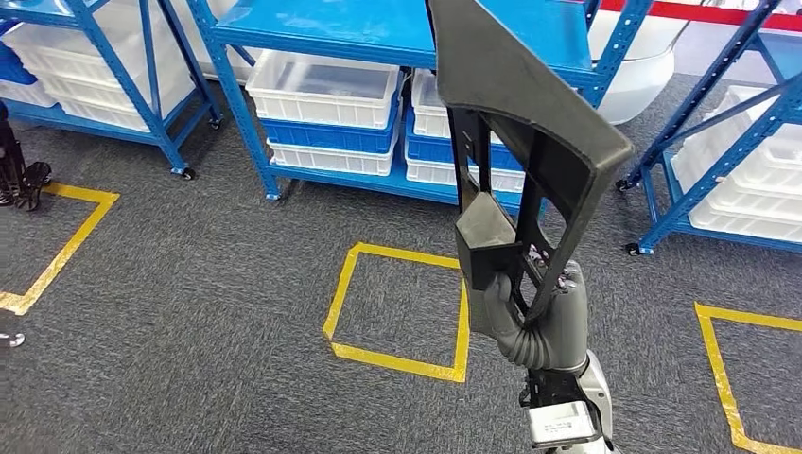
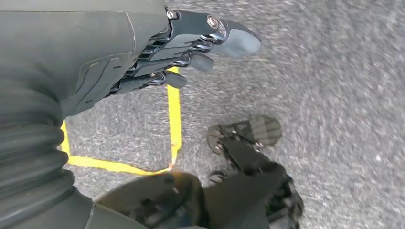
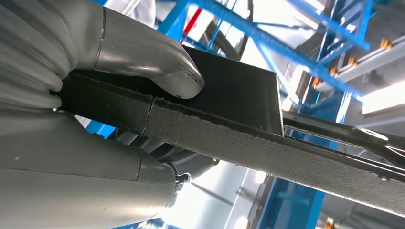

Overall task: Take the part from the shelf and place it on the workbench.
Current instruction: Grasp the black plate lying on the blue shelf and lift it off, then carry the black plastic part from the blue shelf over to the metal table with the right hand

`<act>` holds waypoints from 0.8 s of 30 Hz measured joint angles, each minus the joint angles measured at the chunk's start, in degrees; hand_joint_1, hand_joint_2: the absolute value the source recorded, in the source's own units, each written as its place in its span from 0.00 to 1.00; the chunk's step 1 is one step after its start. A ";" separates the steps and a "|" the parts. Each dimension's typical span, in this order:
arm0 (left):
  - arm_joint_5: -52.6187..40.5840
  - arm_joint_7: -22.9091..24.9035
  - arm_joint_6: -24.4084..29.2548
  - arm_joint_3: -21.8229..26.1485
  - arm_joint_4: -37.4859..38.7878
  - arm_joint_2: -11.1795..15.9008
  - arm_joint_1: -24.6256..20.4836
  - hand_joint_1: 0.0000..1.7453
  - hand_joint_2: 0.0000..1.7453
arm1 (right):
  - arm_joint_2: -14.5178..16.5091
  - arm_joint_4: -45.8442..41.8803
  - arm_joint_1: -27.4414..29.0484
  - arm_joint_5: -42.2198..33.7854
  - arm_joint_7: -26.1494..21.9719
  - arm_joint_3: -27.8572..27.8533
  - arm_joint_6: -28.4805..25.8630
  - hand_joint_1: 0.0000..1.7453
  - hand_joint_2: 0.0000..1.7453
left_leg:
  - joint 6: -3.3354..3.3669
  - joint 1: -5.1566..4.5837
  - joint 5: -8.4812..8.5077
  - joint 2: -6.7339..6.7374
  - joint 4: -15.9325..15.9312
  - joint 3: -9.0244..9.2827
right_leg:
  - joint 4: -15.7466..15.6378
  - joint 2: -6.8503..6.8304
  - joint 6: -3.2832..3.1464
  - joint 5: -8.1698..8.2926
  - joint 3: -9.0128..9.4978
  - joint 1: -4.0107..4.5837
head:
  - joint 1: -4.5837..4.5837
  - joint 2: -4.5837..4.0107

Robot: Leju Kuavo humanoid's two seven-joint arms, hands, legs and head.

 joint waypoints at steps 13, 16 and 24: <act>-0.77 -0.06 0.24 0.03 0.00 -0.35 0.11 0.00 1.00 | -0.86 -0.28 0.00 0.31 -0.17 0.26 0.01 1.00 1.00 | -0.63 -0.05 1.96 -8.64 -0.16 -1.61 | -0.37 7.40 0.42 0.52 -0.18 -0.56 | 0.04 0.00; -0.87 -0.04 0.04 0.07 0.01 -0.24 0.33 0.00 1.00 | -0.97 -0.35 -0.04 0.34 -0.22 0.27 0.08 1.00 1.00 | -1.48 0.01 1.31 -7.79 0.90 -2.40 | -0.78 5.66 -0.77 1.14 -0.04 -1.06 | -0.09 0.00; -1.11 -0.01 -0.32 0.07 0.02 -0.32 0.23 0.00 1.00 | -1.08 -0.47 0.04 0.63 -0.50 0.31 0.31 1.00 1.00 | -2.89 0.82 -3.77 -1.71 12.30 -6.32 | -0.86 0.75 -1.36 1.13 0.08 -0.83 | -0.84 0.01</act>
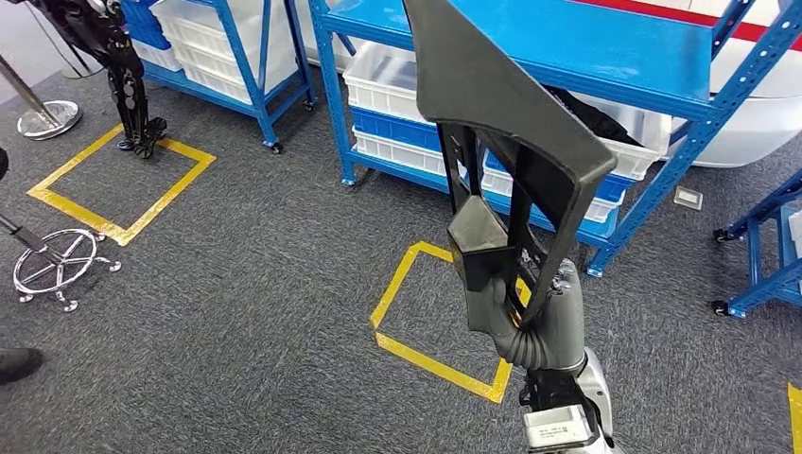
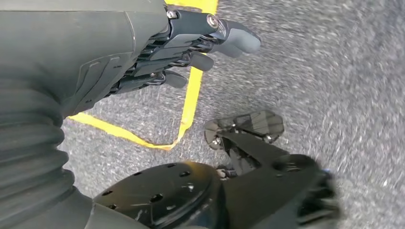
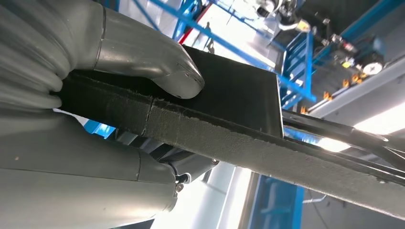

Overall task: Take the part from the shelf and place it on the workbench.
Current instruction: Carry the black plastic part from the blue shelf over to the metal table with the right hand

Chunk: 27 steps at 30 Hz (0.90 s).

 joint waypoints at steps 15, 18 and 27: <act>-0.82 -0.08 -0.42 0.00 -0.01 0.03 -0.42 0.00 1.00 | -0.66 -0.33 -0.17 0.75 -0.49 0.26 0.28 1.00 1.00 | 3.65 -0.69 5.27 -4.87 -12.30 4.86 | 14.13 3.50 1.85 -6.06 -6.76 0.24 | 0.57 -0.01; -0.87 -0.08 -0.44 0.00 0.00 0.01 -0.33 0.00 1.00 | -0.80 -0.38 -0.20 0.79 -0.54 0.30 0.27 1.00 1.00 | 3.04 -0.78 5.68 -7.10 -12.20 4.71 | 2.90 6.03 2.40 -1.92 -1.28 0.01 | 0.55 -0.01; -1.02 -0.02 -0.42 0.01 0.01 0.02 -0.05 0.00 1.00 | -0.89 -0.61 -0.11 0.90 -0.73 0.44 0.25 1.00 1.00 | 0.45 -0.52 -0.81 -1.27 0.54 -1.63 | -0.10 1.82 -0.18 -0.30 0.39 0.09 | -0.02 -0.01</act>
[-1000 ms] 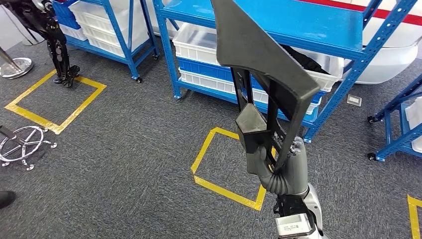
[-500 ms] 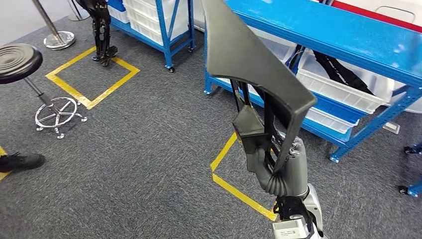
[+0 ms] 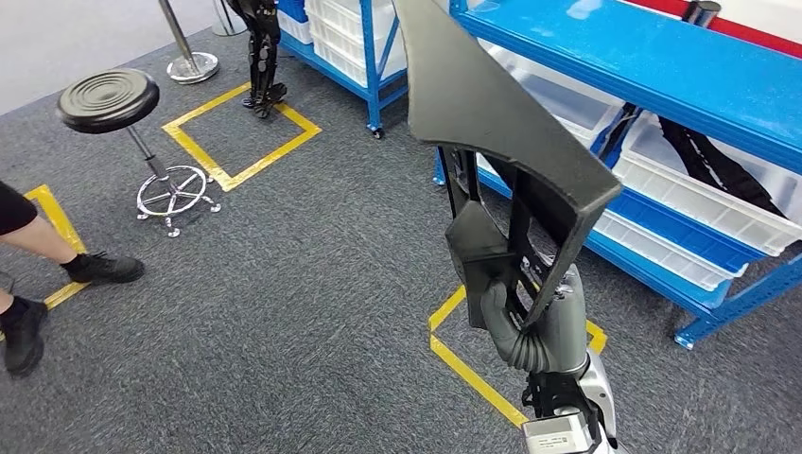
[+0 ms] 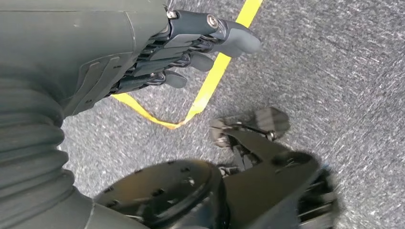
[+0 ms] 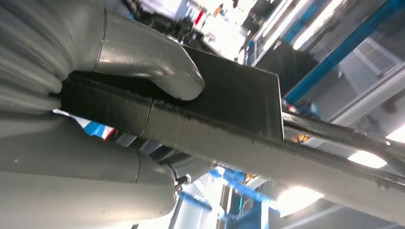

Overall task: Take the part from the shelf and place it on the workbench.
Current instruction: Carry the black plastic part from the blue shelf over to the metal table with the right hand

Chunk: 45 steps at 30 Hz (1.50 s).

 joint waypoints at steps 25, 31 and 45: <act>-0.71 1.01 0.20 -0.01 -0.02 0.15 -0.11 0.00 1.00 | -0.79 -1.05 1.59 0.53 -0.38 0.13 -0.26 1.00 1.00 | 1.93 -0.33 6.69 -7.30 -12.46 5.69 | 1.01 5.27 2.13 -0.98 -1.04 -0.22 | 0.79 0.00; -0.71 1.01 0.20 -0.01 -0.02 0.15 -0.11 0.00 1.00 | -0.79 -1.05 1.59 0.53 -0.38 0.13 -0.26 1.00 1.00 | 1.93 -0.33 6.69 -7.30 -12.46 5.69 | 1.01 5.27 2.13 -0.98 -1.04 -0.22 | 0.79 0.00; -0.71 1.03 0.24 0.06 -0.01 0.30 0.47 0.00 1.00 | -0.81 -1.11 1.66 0.54 -0.38 0.09 -0.28 1.00 1.00 | 0.77 -0.22 5.59 -5.23 -10.20 4.22 | 0.74 2.60 0.51 -0.23 -0.53 -0.33 | 0.60 0.00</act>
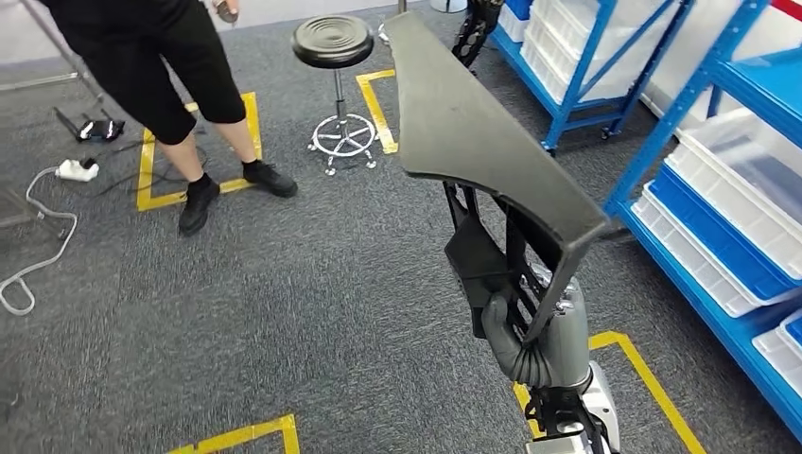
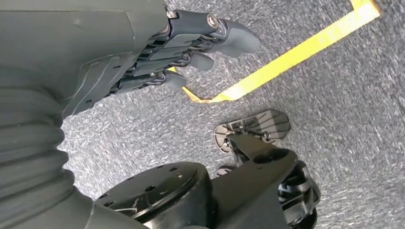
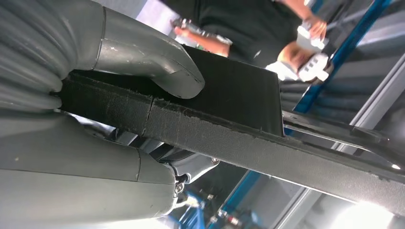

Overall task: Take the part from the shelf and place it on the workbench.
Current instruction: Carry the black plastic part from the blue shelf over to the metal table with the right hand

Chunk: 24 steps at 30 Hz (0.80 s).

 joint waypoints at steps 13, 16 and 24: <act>-1.15 -2.75 2.56 0.57 -0.02 0.36 -0.18 0.00 1.00 | -0.78 -1.28 2.55 0.20 -0.48 -0.37 -0.78 1.00 1.00 | 0.36 0.39 0.57 -2.82 -2.28 1.68 | 0.40 1.48 1.24 -0.28 -0.57 -0.44 | -0.09 0.00; -1.20 -2.72 2.64 0.74 0.02 0.34 0.05 0.00 1.00 | -0.87 -1.66 2.60 0.47 -0.55 -0.55 -0.91 1.00 1.00 | -0.23 0.22 -2.55 2.16 2.64 -0.56 | 0.23 -0.67 0.15 0.03 -0.32 -0.43 | -0.64 0.00; -1.20 -2.71 2.65 0.76 0.03 0.30 -0.21 0.00 1.00 | -1.30 -2.13 2.66 0.81 -0.59 -0.78 -0.97 1.00 1.00 | 0.15 -0.21 -2.06 8.84 1.87 1.44 | 0.31 -6.91 -0.17 -0.85 0.43 0.65 | -0.94 0.00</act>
